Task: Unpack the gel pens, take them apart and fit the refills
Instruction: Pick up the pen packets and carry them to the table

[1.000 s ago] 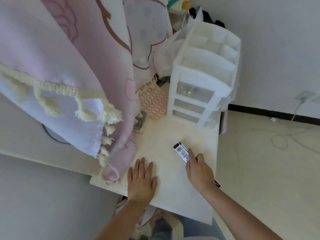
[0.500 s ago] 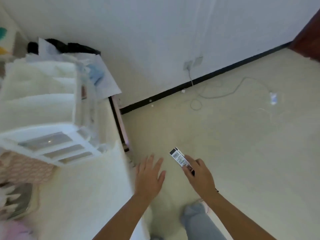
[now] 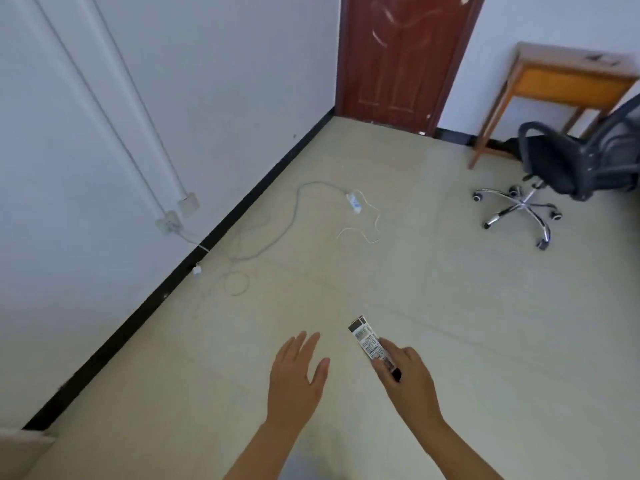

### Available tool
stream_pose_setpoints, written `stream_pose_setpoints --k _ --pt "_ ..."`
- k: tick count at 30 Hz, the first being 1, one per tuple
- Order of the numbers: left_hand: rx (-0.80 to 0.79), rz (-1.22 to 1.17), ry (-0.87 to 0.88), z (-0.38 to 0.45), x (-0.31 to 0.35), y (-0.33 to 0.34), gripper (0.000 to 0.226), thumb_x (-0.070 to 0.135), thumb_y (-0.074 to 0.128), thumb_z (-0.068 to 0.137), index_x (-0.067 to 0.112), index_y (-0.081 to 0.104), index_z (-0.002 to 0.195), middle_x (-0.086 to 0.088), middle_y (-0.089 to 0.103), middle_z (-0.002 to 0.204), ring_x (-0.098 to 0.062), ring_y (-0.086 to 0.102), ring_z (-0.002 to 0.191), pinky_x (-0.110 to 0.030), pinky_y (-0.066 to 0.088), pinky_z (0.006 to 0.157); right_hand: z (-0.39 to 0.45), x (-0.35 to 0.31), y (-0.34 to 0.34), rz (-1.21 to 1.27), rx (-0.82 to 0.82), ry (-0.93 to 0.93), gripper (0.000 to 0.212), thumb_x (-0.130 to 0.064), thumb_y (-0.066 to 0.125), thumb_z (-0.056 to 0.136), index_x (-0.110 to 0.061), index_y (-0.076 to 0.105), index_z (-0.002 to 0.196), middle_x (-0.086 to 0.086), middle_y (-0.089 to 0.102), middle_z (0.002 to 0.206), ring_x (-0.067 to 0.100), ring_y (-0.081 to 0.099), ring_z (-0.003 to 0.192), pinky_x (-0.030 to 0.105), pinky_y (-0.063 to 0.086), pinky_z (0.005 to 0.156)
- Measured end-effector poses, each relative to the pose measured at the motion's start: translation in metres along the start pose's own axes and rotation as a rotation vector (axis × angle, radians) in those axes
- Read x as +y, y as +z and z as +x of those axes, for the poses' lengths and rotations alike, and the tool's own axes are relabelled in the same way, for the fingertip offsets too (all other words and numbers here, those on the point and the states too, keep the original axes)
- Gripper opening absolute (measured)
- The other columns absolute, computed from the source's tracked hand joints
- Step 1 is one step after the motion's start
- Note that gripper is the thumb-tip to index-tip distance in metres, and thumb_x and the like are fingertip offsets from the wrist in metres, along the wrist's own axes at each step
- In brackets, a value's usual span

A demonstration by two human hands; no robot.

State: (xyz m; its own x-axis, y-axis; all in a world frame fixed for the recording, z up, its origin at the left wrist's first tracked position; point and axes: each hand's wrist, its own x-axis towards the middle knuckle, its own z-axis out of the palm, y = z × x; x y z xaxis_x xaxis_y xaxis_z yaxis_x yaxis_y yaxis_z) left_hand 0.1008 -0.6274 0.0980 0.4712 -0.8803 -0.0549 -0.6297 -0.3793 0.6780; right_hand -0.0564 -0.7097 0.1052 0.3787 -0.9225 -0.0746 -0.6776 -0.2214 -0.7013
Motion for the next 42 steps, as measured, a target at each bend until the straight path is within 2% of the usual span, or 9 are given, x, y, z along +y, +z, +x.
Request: stream_pose_setpoints --k 7,12,17,19,23,30,33,36,42 --pt "-0.101 -0.042 0.086 0.137 0.021 0.024 0.078 0.062 0.024 0.069 0.016 0.046 0.129 -0.009 0.045 0.137 -0.026 0.035 0.130 -0.027 0.023 0.105 0.103 0.025 -0.018 0.035 0.122 0.171 0.036 -0.022 0.052 0.088 -0.020 0.050 0.124 0.001 0.047 0.090 0.012 0.047 0.074 0.020 0.036 0.064" --pt "-0.232 -0.033 0.209 0.264 0.045 0.028 0.065 0.047 0.032 0.074 0.022 0.038 0.134 0.000 0.036 0.144 -0.016 0.024 0.135 -0.017 0.015 0.104 0.214 0.015 -0.021 0.059 0.218 0.237 0.036 -0.022 0.054 0.087 -0.019 0.050 0.123 0.000 0.045 0.088 0.001 0.043 0.065 0.019 0.034 0.061" --pt "-0.309 -0.052 0.285 0.379 0.074 0.031 0.087 0.066 0.018 0.062 0.022 0.038 0.133 0.001 0.037 0.142 -0.014 0.025 0.134 -0.013 0.011 0.102 0.312 0.000 -0.036 0.105 0.308 0.325 0.036 -0.021 0.054 0.087 -0.018 0.050 0.123 0.000 0.046 0.091 0.013 0.047 0.071 0.021 0.037 0.066" --pt "-0.319 -0.079 0.278 0.417 0.087 0.037 0.082 0.064 0.024 0.065 0.020 0.040 0.132 0.000 0.040 0.141 -0.016 0.027 0.133 -0.015 0.015 0.103 0.347 0.001 -0.044 0.106 0.335 0.352 0.036 -0.021 0.054 0.087 -0.018 0.051 0.123 0.000 0.047 0.092 0.012 0.048 0.070 0.021 0.039 0.066" --pt "-0.355 -0.133 0.266 0.491 0.116 0.059 0.059 0.041 0.042 0.075 0.018 0.045 0.129 0.000 0.045 0.136 -0.018 0.035 0.129 -0.019 0.022 0.101 0.417 0.017 -0.061 0.111 0.369 0.383 0.035 -0.021 0.055 0.086 -0.018 0.052 0.122 -0.001 0.046 0.092 0.002 0.045 0.063 0.020 0.036 0.065" --pt "-0.386 -0.159 0.283 0.626 0.182 0.130 0.043 0.030 0.051 0.089 0.020 0.043 0.129 0.002 0.044 0.136 -0.003 0.032 0.118 -0.016 0.021 0.099 0.555 0.079 -0.122 0.099 0.362 0.386 0.037 -0.022 0.056 0.085 -0.017 0.052 0.122 0.000 0.047 0.090 0.014 0.047 0.074 0.010 0.034 0.059" --pt "-0.380 -0.170 0.240 0.682 0.222 0.157 0.042 0.020 0.054 0.089 0.019 0.043 0.129 0.006 0.043 0.133 -0.002 0.031 0.118 -0.013 0.021 0.097 0.612 0.106 -0.160 0.081 0.323 0.383 0.037 -0.023 0.056 0.086 -0.018 0.052 0.122 0.000 0.048 0.091 0.012 0.047 0.074 0.004 0.034 0.059" --pt "-0.378 -0.194 0.223 0.732 0.264 0.181 0.043 0.018 0.054 0.089 0.022 0.042 0.130 0.016 0.038 0.122 -0.004 0.033 0.119 -0.012 0.020 0.095 0.667 0.126 -0.192 0.100 0.332 0.375 0.036 -0.022 0.057 0.085 -0.017 0.053 0.121 0.001 0.049 0.090 0.012 0.048 0.072 0.005 0.034 0.059" --pt "-0.401 -0.264 0.120 0.819 0.317 0.227 0.040 0.019 0.053 0.089 0.025 0.043 0.128 0.018 0.039 0.122 0.000 0.032 0.114 -0.013 0.023 0.094 0.759 0.166 -0.231 0.182 0.307 0.441 0.039 -0.021 0.056 0.085 -0.017 0.050 0.123 0.004 0.052 0.093 0.013 0.051 0.079 0.010 0.036 0.062"
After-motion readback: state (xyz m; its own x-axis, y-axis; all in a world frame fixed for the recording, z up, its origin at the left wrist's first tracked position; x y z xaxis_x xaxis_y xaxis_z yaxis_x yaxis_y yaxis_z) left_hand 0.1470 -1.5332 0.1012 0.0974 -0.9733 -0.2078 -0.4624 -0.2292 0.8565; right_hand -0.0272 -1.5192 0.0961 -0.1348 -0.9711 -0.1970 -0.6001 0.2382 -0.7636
